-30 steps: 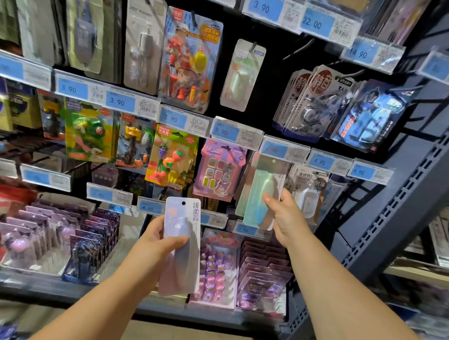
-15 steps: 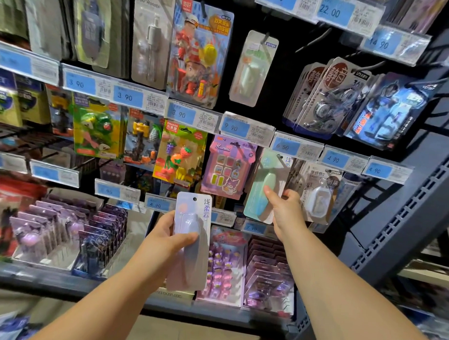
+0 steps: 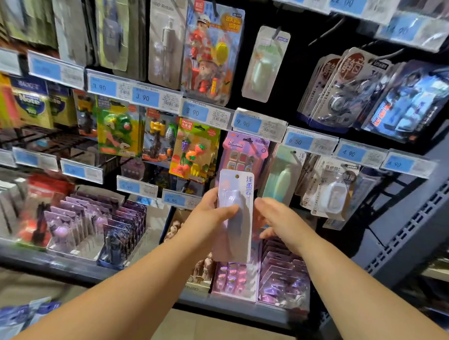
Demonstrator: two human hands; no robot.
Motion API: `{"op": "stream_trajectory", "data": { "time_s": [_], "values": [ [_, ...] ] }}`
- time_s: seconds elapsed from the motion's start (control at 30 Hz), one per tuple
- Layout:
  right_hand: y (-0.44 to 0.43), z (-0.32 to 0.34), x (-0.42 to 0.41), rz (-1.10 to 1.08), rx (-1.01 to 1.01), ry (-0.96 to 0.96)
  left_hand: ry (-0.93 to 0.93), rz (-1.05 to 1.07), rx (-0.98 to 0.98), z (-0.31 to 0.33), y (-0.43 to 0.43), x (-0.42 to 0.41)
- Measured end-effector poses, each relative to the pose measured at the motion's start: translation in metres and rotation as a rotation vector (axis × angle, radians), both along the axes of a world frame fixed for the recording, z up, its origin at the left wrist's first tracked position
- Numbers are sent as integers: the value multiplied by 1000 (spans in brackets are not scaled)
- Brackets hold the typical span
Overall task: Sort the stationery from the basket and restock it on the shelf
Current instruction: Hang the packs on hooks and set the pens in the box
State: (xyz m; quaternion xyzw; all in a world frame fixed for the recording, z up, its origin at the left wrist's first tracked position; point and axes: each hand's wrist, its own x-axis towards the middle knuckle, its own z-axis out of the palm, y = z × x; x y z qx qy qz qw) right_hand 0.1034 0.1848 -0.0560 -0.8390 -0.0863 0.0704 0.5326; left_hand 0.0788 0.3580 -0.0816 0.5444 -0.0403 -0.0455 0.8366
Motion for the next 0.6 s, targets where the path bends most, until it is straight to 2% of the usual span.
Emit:
{"op": "stream_trajectory", "data": {
  "time_s": [0.1, 0.23, 0.6],
  "values": [
    [-3, 0, -4, 48, 28, -24, -11, 17, -13, 13, -18, 11],
    [-13, 5, -4, 6, 229, -3, -45, -1, 39, 23, -40, 22],
    [-35, 10, 4, -229, 394, -130, -144, 138, 439, 40, -78, 42]
  ]
}}
